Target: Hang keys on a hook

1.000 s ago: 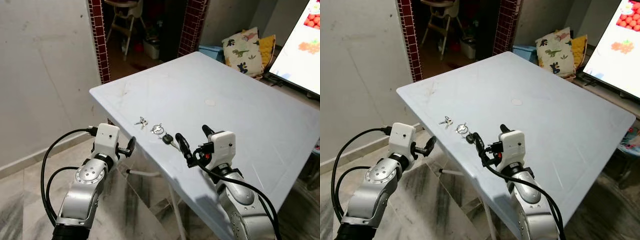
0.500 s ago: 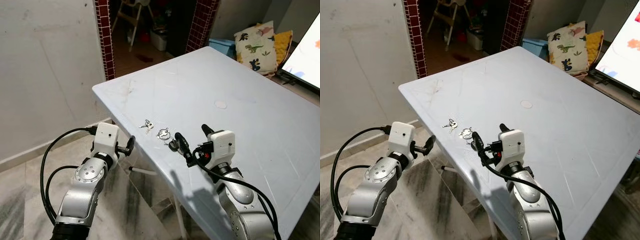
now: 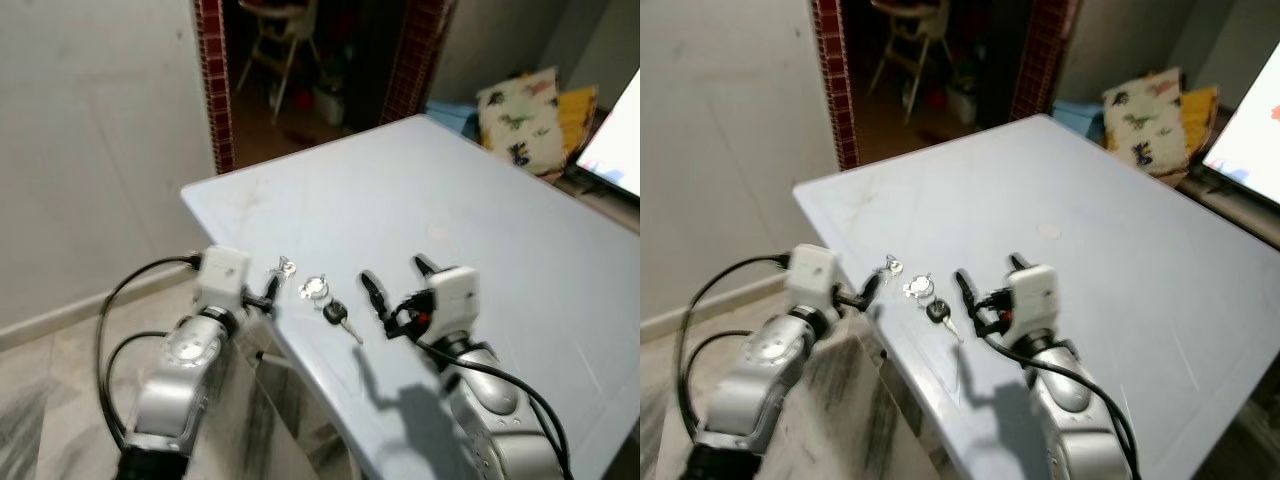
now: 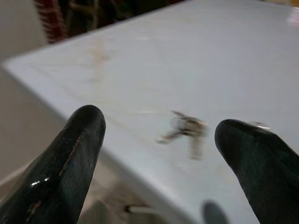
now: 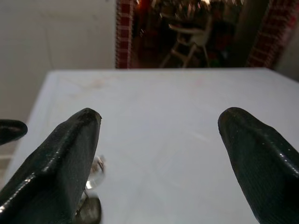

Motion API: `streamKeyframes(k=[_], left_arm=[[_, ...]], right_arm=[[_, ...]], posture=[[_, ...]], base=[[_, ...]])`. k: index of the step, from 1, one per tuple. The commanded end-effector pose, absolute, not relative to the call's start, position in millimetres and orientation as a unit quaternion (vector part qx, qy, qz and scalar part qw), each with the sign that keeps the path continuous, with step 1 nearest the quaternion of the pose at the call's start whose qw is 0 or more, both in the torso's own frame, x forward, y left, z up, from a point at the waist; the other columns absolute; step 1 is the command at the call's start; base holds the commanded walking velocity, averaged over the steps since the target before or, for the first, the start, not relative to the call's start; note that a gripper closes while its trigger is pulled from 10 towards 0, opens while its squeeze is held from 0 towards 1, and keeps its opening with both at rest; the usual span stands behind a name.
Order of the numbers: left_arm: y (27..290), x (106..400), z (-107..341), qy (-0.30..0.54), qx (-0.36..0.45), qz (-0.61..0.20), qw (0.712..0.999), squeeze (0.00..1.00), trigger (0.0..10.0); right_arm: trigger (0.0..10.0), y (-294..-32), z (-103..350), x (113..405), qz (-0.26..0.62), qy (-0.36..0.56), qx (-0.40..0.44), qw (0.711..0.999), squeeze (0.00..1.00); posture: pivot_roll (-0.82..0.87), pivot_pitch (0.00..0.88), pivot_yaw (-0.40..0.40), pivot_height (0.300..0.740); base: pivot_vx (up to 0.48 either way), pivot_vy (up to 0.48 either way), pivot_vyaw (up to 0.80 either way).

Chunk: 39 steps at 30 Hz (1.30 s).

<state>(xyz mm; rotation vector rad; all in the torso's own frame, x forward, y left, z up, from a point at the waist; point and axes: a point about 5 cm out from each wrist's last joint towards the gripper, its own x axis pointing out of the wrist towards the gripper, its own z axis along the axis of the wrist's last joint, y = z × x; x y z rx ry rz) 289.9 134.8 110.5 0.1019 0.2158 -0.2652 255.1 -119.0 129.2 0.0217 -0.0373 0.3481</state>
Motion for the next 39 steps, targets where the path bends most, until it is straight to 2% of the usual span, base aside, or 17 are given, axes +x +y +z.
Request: streamKeyframes(k=[1, 12, 14, 18, 26, 39], left_arm=[[141, 291, 113, 0.103, 0.049, -0.121, 0.986, 0.00, 10.0], [140, 288, 107, 0.120, 0.051, -0.127, 0.983, 0.00, 10.0], [136, 283, 98, 0.154, 0.044, -0.153, 0.975, 0.00, 10.0], [132, 276, 94, 0.169, 0.038, -0.180, 0.968, 0.00, 10.0], [140, 259, 99, 0.182, 0.054, -0.231, 0.954, 0.00, 10.0], [141, 243, 104, 0.201, 0.046, -0.298, 0.932, 0.00, 10.0]], right_arm=[[10.0, -114, 132, 255, 0.182, -0.024, 0.012, 0.983, 0.00], [10.0, -111, 129, 254, 0.193, -0.015, 0.010, 0.981, 0.00], [10.0, -110, 121, 254, 0.199, 0.010, -0.002, 0.980, 0.00], [10.0, -114, 111, 254, 0.189, 0.038, -0.021, 0.981, 0.00], [10.0, -116, 94, 254, 0.187, 0.093, -0.044, 0.977, 0.00], [10.0, -104, 91, 254, 0.238, 0.123, -0.021, 0.963, 0.00]], posture=[[0.09, 0.000, -0.077, 0.740], [0.09, 0.000, -0.079, 0.740], [0.09, 0.000, -0.081, 0.740], [0.10, 0.000, -0.081, 0.740], [0.11, 0.000, -0.078, 0.740], [0.13, 0.001, -0.085, 0.740]], base=[[0.000, 0.000, 0.00], [0.000, 0.000, 0.00], [0.000, 0.000, 0.00], [0.000, 0.000, 0.00], [0.000, 0.000, 0.00], [0.000, 0.000, 0.00]])
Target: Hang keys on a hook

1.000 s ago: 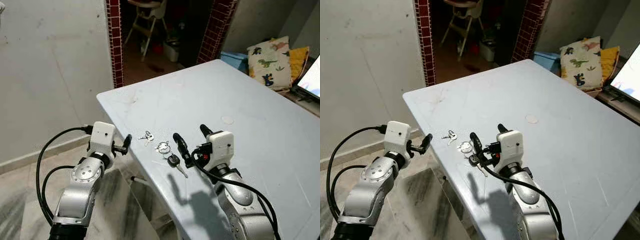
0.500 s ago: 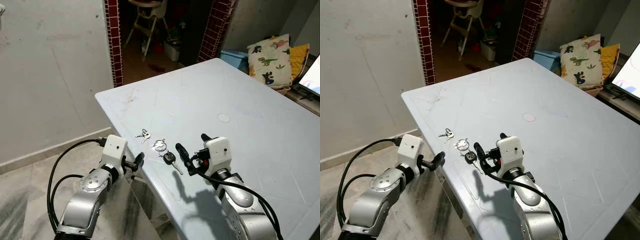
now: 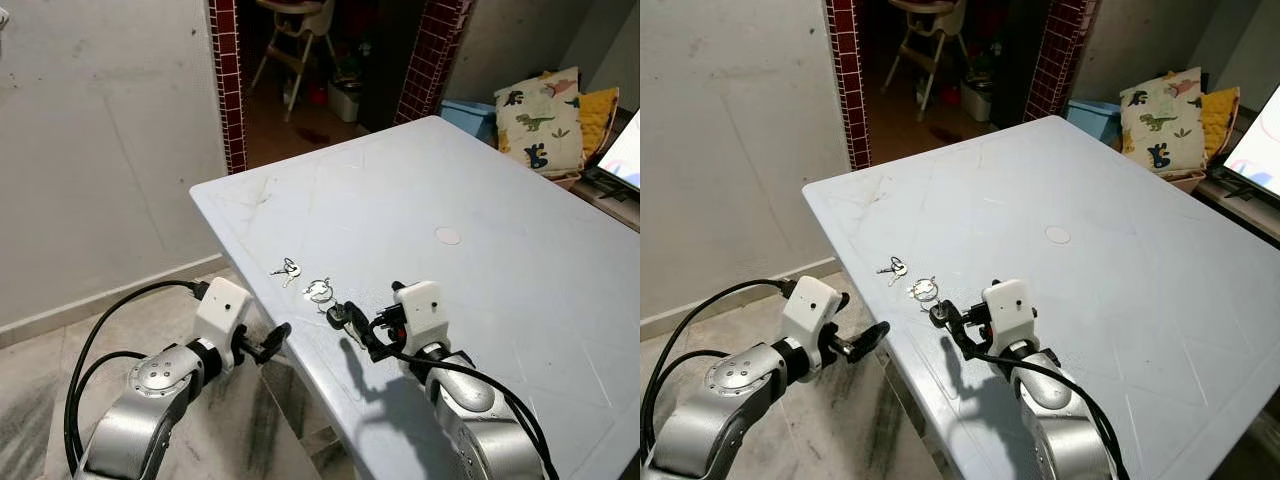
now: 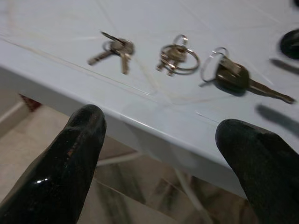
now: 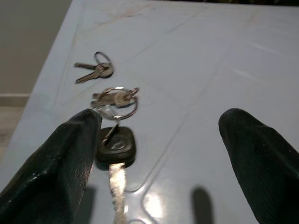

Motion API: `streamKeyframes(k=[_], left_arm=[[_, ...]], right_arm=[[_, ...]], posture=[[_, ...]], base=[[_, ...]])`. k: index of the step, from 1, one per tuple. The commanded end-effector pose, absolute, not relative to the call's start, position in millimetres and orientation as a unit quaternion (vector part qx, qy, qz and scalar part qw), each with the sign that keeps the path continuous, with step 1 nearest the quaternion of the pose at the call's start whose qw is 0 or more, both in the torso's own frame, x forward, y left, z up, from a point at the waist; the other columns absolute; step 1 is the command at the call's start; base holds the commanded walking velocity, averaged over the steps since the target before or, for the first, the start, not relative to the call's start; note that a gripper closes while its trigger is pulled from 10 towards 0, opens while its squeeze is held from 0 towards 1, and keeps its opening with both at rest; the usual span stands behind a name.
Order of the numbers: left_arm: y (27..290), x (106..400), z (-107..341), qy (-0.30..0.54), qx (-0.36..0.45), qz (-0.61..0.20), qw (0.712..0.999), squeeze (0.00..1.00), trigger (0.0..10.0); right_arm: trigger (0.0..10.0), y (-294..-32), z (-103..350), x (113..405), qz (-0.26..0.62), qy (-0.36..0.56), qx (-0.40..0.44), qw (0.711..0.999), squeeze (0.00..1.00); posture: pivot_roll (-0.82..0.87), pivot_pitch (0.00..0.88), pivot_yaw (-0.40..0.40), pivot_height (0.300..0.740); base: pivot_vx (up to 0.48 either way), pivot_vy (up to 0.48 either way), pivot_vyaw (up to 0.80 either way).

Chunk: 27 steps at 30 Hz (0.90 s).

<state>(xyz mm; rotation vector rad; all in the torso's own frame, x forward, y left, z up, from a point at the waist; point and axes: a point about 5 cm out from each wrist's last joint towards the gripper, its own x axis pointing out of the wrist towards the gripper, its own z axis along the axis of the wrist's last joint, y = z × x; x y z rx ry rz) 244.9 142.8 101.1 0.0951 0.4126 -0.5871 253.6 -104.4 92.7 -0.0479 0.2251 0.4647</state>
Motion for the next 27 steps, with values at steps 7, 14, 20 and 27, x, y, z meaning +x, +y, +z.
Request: streamKeyframes(k=[7, 14, 20, 27], left_arm=[[138, 238, 104, 0.205, 0.039, -0.318, 0.925, 0.00, 10.0], [136, 237, 105, 0.207, 0.034, -0.320, 0.924, 0.00, 10.0], [135, 234, 104, 0.210, 0.028, -0.323, 0.923, 0.00, 10.0], [134, 233, 102, 0.214, 0.024, -0.325, 0.921, 0.00, 10.0]], right_arm=[[10.0, -98, 91, 255, 0.261, 0.130, -0.027, 0.956, 0.00], [10.0, -89, 86, 262, 0.270, 0.148, -0.037, 0.951, 0.00], [10.0, -80, 81, 266, 0.279, 0.164, -0.047, 0.945, 0.00], [10.0, -76, 68, 270, 0.277, 0.191, -0.057, 0.940, 0.00]], posture=[[0.13, 0.000, -0.091, 0.740], [0.14, 0.000, -0.100, 0.740], [0.14, 0.000, -0.107, 0.740], [0.14, 0.000, -0.109, 0.740]], base=[[0.000, 0.000, 0.00], [0.000, 0.000, 0.00], [0.000, 0.000, 0.00], [0.000, 0.000, 0.00]])
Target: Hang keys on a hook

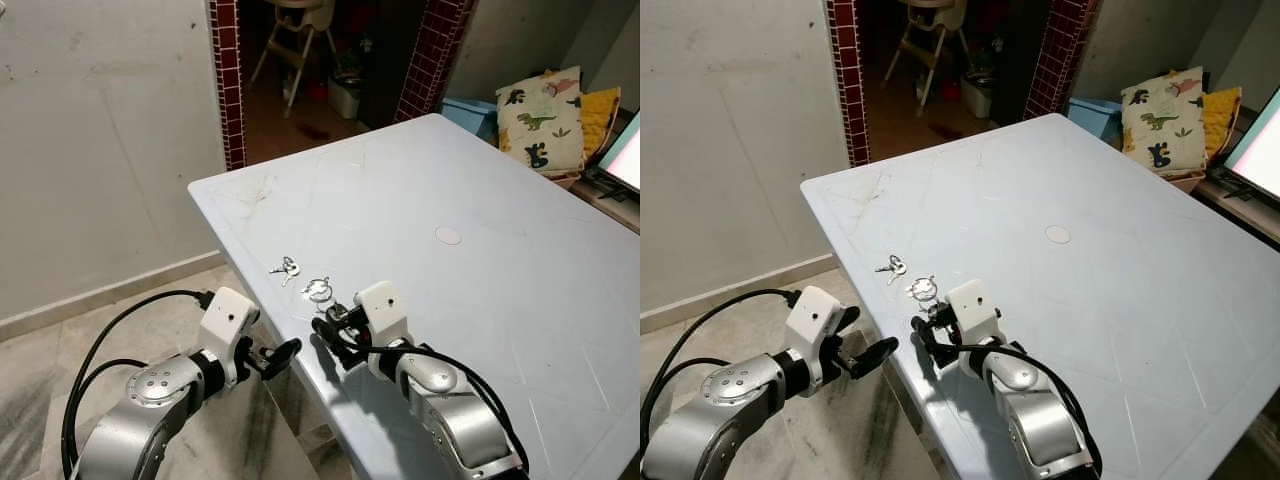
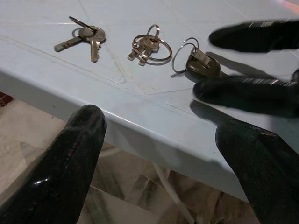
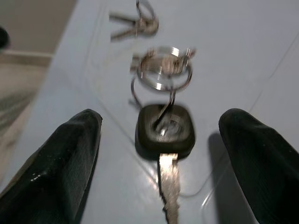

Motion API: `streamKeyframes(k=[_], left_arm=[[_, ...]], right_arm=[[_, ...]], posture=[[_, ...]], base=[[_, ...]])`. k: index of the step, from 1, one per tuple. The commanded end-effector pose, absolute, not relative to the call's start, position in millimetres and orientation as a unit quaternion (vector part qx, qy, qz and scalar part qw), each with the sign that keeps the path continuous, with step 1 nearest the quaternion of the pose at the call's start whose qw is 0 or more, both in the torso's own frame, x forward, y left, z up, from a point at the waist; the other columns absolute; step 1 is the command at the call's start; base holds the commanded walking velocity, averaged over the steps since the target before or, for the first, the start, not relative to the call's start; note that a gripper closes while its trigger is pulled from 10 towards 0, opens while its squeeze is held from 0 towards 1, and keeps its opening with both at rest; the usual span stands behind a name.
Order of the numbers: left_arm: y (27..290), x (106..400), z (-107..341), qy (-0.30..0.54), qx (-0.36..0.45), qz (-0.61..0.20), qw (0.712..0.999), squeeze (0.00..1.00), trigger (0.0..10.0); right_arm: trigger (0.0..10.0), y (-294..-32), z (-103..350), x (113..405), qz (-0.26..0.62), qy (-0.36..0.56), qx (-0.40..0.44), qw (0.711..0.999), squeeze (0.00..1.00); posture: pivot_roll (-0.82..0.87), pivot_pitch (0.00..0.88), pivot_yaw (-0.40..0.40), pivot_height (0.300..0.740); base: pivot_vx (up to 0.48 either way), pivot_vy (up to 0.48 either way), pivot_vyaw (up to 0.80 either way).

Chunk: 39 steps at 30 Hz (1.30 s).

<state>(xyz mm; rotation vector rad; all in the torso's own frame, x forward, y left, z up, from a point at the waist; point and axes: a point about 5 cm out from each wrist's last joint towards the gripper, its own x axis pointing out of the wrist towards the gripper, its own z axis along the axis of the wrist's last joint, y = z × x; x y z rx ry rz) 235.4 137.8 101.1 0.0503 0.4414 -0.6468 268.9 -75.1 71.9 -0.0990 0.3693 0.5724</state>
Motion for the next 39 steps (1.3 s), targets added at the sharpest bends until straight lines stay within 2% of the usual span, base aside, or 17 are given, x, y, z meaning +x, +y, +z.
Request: streamKeyframes(k=[1, 2, 3, 16, 39], left_arm=[[134, 233, 102, 0.214, 0.025, -0.326, 0.921, 0.00, 10.0], [134, 233, 102, 0.214, 0.025, -0.326, 0.921, 0.00, 10.0], [134, 233, 102, 0.213, 0.025, -0.326, 0.921, 0.00, 10.0], [129, 236, 104, 0.200, 0.030, -0.336, 0.920, 0.00, 10.0], [125, 239, 105, 0.195, 0.028, -0.336, 0.921, 0.00, 10.0]], right_arm=[[7.5, -77, 66, 270, 0.273, 0.197, -0.058, 0.940, 0.00], [7.5, -77, 64, 271, 0.271, 0.200, -0.058, 0.940, 0.00], [0.2, -78, 62, 271, 0.268, 0.206, -0.053, 0.940, 0.00], [0.0, -71, 55, 279, 0.272, 0.216, -0.055, 0.936, 0.00], [0.0, -74, 51, 281, 0.251, 0.214, -0.046, 0.943, 0.00]], posture=[[0.14, 0.000, -0.109, 0.740], [0.14, 0.000, -0.110, 0.740], [0.15, 0.001, -0.111, 0.740], [0.16, 0.000, -0.113, 0.740], [0.15, 0.000, -0.114, 0.740]], base=[[0.000, 0.000, 0.00], [0.000, 0.000, 0.00], [0.000, 0.000, 0.00], [0.000, 0.000, 0.00], [0.000, 0.000, 0.00]])
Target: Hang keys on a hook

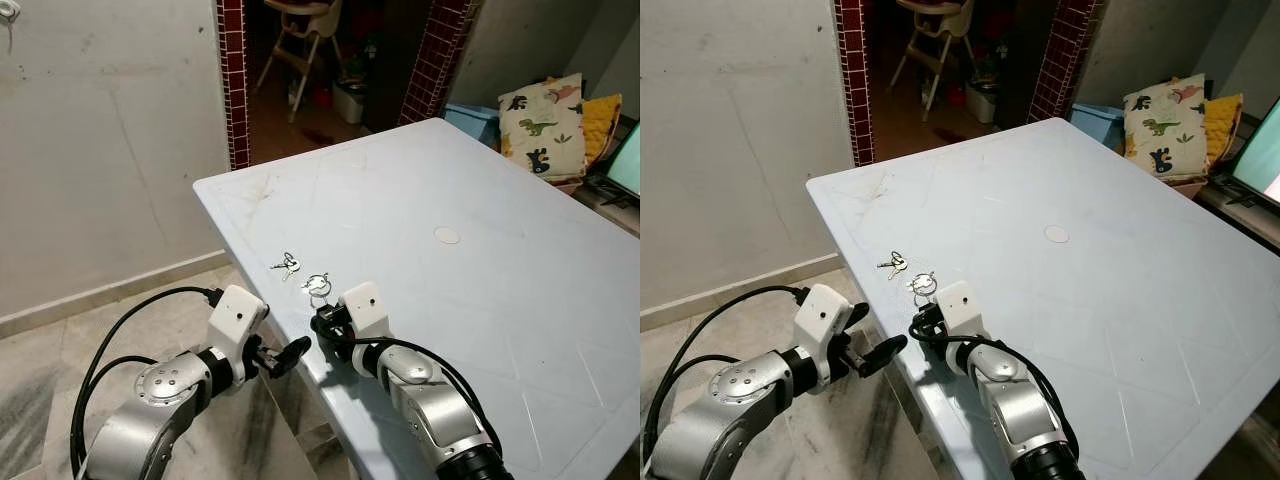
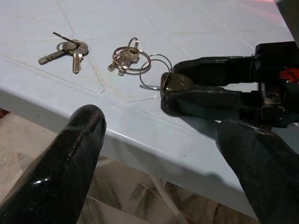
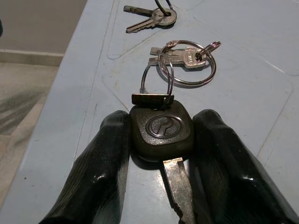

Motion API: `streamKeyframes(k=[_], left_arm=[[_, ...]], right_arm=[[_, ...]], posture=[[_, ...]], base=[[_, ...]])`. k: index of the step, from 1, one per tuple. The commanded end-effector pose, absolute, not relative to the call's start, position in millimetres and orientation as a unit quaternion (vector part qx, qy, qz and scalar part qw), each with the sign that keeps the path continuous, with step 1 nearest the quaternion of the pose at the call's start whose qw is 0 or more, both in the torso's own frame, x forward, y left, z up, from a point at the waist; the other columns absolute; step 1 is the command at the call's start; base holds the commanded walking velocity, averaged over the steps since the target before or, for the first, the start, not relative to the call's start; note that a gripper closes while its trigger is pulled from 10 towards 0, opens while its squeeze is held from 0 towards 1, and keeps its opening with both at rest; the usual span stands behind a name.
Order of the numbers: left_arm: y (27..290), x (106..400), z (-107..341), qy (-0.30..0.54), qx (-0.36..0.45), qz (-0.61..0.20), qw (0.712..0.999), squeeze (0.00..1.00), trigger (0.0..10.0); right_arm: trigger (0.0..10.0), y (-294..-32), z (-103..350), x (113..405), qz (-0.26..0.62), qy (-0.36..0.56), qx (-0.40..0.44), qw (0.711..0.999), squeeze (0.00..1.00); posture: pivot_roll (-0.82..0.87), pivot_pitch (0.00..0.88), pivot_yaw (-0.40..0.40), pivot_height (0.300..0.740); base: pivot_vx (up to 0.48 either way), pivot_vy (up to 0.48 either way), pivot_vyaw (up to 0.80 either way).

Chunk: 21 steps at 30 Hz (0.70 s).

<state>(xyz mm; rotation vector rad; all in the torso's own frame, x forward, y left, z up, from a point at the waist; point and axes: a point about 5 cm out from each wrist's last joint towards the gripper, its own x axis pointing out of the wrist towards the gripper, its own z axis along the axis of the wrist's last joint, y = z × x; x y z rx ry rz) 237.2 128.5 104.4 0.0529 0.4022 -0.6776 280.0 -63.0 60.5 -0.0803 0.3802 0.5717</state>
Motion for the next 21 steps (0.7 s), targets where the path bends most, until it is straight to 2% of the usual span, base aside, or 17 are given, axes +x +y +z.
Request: streamKeyframes(k=[1, 3, 10, 21], left_arm=[[125, 239, 105, 0.195, 0.028, -0.337, 0.921, 0.00, 10.0], [125, 239, 105, 0.194, 0.029, -0.336, 0.921, 0.00, 10.0], [133, 256, 118, 0.142, 0.033, -0.275, 0.950, 0.00, 10.0], [134, 262, 119, 0.125, 0.033, -0.256, 0.958, 0.00, 10.0]], right_arm=[[0.0, -75, 51, 281, 0.250, 0.214, -0.046, 0.943, 0.00], [0.0, -75, 52, 282, 0.248, 0.212, -0.045, 0.944, 0.00], [0.0, -86, 66, 294, 0.192, 0.162, -0.020, 0.968, 0.00], [0.0, -111, 84, 307, 0.113, 0.104, 0.006, 0.988, 0.00]], posture=[[0.15, 0.000, -0.114, 0.740], [0.15, 0.000, -0.115, 0.740], [0.14, 0.000, -0.115, 0.740], [0.13, 0.000, -0.114, 0.740]], base=[[0.000, 0.000, 0.00], [0.000, 0.000, 0.00], [0.000, 0.000, 0.00], [0.000, 0.000, 0.00]])
